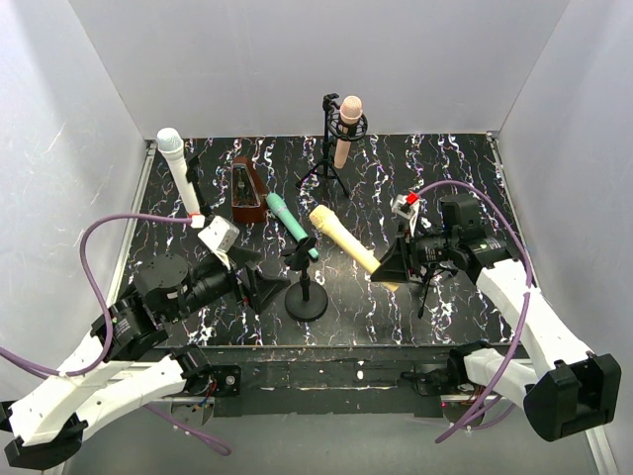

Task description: Attach the microphones to the stand

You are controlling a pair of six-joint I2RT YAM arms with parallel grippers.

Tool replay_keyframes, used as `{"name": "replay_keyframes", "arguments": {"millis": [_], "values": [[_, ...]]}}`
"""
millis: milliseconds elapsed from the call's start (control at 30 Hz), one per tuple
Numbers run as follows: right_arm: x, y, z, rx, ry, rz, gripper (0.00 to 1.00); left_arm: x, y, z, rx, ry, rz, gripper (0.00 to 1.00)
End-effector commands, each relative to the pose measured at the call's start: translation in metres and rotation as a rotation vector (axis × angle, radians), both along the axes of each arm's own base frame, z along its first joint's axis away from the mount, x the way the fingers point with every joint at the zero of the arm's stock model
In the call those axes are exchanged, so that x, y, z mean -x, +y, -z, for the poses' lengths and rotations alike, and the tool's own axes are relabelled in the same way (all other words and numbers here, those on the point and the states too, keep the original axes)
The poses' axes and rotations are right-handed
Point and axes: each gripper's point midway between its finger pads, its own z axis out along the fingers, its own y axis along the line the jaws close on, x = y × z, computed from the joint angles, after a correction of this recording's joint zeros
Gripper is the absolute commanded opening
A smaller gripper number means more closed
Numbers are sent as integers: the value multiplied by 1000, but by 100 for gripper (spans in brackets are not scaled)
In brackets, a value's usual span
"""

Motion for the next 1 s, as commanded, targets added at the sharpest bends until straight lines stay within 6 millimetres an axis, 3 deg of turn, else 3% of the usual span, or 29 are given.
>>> {"name": "replay_keyframes", "arguments": {"millis": [0,533,833,967], "values": [[7,4,-32,-81,-104,-98,1,7,-10,-4,11,-35,81,98],[12,15,-77,-164,-250,-229,1,23,-13,12,4,-159,203,98],[24,20,-86,-198,-276,-307,1,24,-2,19,13,-316,194,98],[26,23,-87,-199,-293,-328,1,26,-6,30,15,-336,219,98]]}}
